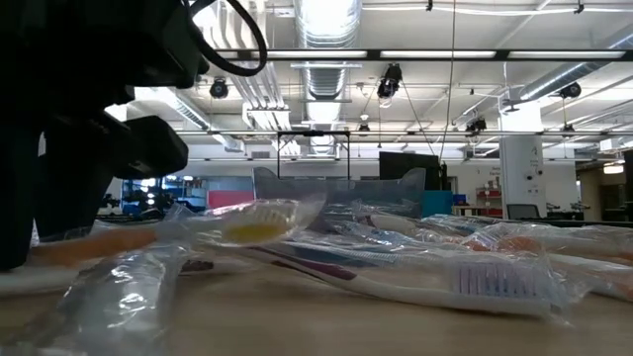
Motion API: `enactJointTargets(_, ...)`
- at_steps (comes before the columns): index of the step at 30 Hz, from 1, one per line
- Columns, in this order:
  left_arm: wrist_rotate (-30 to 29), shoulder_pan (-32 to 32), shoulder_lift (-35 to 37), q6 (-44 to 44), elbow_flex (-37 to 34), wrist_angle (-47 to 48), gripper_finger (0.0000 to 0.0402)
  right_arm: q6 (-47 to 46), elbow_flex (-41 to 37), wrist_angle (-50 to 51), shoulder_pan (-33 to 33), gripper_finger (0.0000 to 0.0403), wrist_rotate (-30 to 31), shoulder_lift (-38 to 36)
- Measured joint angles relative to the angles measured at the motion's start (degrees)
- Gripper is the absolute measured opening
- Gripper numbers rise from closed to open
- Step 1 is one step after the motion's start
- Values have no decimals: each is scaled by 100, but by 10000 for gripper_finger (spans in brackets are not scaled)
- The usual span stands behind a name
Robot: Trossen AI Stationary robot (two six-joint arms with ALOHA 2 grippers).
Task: Pick & Place Toothbrushes
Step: Put the orange toothbrush into the blue bin
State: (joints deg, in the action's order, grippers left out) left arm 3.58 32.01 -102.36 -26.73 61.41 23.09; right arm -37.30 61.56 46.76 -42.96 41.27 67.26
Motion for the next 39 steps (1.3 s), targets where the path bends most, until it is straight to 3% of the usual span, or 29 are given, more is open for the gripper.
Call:
enactJointTargets(16,-58,4,214,7,-2,25,29,2,2,-15,0,8,93,0)
enactJointTargets(21,-140,-2,222,21,376,841,5,2,2,-17,0,8,91,0)
enactJointTargets(29,-1182,0,228,419,1238,1985,3,2,2,-24,-2,8,88,0)
enactJointTargets(39,-2976,0,575,1260,1384,1743,2,48,-64,-44,-2,8,91,0)
